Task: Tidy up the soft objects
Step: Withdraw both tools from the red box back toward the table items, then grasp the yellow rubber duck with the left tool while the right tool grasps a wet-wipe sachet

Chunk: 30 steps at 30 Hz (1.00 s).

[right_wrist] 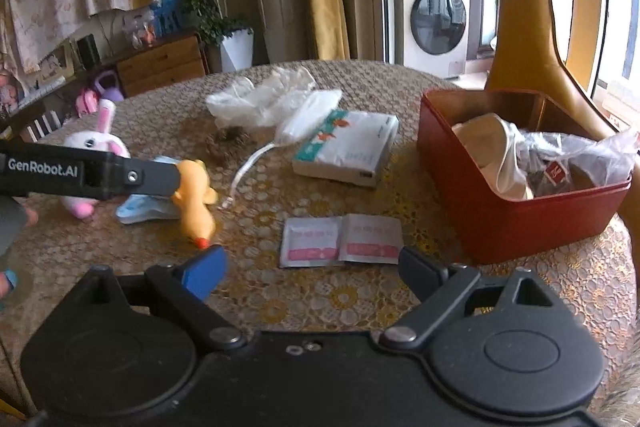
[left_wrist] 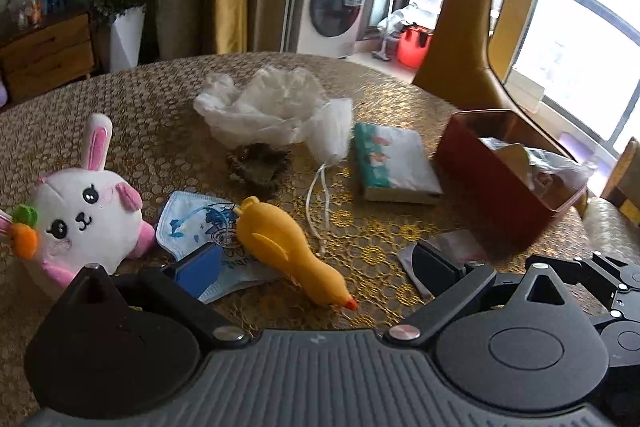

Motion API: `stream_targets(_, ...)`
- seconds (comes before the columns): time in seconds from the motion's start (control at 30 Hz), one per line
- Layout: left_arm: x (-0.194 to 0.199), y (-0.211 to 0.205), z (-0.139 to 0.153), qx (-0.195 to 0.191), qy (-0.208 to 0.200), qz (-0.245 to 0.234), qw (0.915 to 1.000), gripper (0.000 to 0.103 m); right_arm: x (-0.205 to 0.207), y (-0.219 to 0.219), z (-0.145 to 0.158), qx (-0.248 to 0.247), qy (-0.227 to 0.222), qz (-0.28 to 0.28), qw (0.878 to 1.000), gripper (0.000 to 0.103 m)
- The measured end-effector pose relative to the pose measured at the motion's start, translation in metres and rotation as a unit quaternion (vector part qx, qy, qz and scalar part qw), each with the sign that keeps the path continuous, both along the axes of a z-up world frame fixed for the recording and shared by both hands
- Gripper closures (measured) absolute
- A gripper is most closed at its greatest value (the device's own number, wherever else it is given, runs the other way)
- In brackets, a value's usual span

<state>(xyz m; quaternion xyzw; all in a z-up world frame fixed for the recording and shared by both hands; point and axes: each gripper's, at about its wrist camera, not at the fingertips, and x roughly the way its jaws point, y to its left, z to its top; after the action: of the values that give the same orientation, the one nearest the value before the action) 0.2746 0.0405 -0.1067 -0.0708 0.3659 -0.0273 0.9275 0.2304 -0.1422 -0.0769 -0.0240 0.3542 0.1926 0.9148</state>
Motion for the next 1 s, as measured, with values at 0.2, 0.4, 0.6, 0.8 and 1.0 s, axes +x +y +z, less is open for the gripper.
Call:
stream_targets(0.2, 0.020, 0.004, -0.017, -0.003, 0.014, 0.023, 0.9996, 0.000, 0.023, 0.000, -0.017, -0.002, 0.011, 0.000, 1.000, 0.010)
stream_targets(0.4, 0.036, 0.004, -0.030, 0.010, 0.029, 0.045, 0.9985, 0.001, 0.039, 0.002, -0.026, 0.001, 0.020, -0.002, 1.000, 0.010)
stream_targets(0.6, 0.045, 0.003, -0.040, 0.027, 0.036, 0.061, 0.9971, 0.007, 0.044, 0.008, -0.032, -0.004, 0.023, 0.007, 1.000, 0.010)
stream_targets(0.8, 0.048, 0.000, -0.044, 0.036, 0.040, 0.060, 0.9968, 0.026, 0.044, 0.012, -0.035, -0.014, 0.017, 0.010, 1.000, 0.010)
stream_targets(1.0, 0.050, 0.001, -0.046, 0.038, 0.044, 0.063, 0.9963, 0.045, 0.038, 0.018, -0.038, -0.059, -0.006, 0.017, 0.998, 0.020)
